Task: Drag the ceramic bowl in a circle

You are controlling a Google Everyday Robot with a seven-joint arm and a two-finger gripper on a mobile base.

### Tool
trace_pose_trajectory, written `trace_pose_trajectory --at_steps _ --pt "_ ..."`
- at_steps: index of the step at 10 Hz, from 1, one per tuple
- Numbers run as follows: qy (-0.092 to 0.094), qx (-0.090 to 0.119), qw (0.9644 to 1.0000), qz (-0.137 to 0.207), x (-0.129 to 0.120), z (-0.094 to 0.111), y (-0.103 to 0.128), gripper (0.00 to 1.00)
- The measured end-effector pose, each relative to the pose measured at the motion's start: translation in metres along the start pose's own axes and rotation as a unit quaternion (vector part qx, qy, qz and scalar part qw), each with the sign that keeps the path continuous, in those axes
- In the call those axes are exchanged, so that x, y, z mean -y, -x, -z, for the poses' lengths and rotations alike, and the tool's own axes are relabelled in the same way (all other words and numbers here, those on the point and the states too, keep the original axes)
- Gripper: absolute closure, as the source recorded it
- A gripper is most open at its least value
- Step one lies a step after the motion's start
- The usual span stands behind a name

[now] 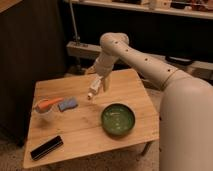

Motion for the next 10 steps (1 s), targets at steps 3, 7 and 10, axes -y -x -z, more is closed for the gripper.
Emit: trace_pose_trajectory --at_steps 3,7,10 --pt "0.000 0.000 1.0000 0.000 0.000 0.000 0.000 0.20" --pt "-0.001 -0.007 1.0000 0.007 -0.001 0.002 0.002 0.20" --pt "-0.004 -0.037 0.9938 0.105 -0.034 0.010 0.010 0.20"
